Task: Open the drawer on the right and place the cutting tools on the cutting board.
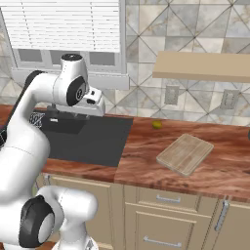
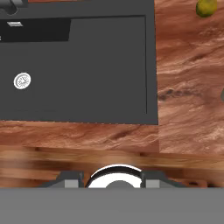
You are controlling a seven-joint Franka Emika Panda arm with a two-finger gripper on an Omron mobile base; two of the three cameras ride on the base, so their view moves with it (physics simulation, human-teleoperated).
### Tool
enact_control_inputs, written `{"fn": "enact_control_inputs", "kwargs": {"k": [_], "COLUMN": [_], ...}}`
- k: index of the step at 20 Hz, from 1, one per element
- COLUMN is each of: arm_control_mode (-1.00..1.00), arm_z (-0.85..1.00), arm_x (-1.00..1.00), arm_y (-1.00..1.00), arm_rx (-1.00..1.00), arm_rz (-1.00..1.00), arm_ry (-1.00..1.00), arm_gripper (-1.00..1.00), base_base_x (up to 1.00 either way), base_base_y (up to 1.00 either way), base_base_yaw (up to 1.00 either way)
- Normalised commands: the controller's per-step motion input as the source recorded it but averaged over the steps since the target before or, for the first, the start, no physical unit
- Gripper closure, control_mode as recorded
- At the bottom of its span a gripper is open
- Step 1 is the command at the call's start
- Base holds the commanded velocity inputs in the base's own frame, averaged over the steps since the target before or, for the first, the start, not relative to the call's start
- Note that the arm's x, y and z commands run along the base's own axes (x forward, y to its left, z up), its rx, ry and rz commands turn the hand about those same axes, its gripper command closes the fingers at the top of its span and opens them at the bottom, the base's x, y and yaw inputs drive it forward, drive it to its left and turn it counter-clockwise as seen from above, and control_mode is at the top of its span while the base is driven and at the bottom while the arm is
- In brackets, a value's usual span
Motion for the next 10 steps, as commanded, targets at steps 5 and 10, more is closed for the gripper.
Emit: {"fn": "enact_control_inputs", "kwargs": {"k": [5, 10], "arm_control_mode": [-1.00, -1.00], "arm_z": [-0.14, -0.44], "arm_x": [-0.23, -0.55], "arm_y": [-0.36, -0.98], "arm_rx": [0.07, 0.34], "arm_rz": [-0.02, -0.26], "arm_ry": [0.00, 0.00], "arm_gripper": [-1.00, -1.00], "base_base_x": [0.00, 0.00], "base_base_y": [0.00, 0.00], "base_base_yaw": [0.00, 0.00]}}
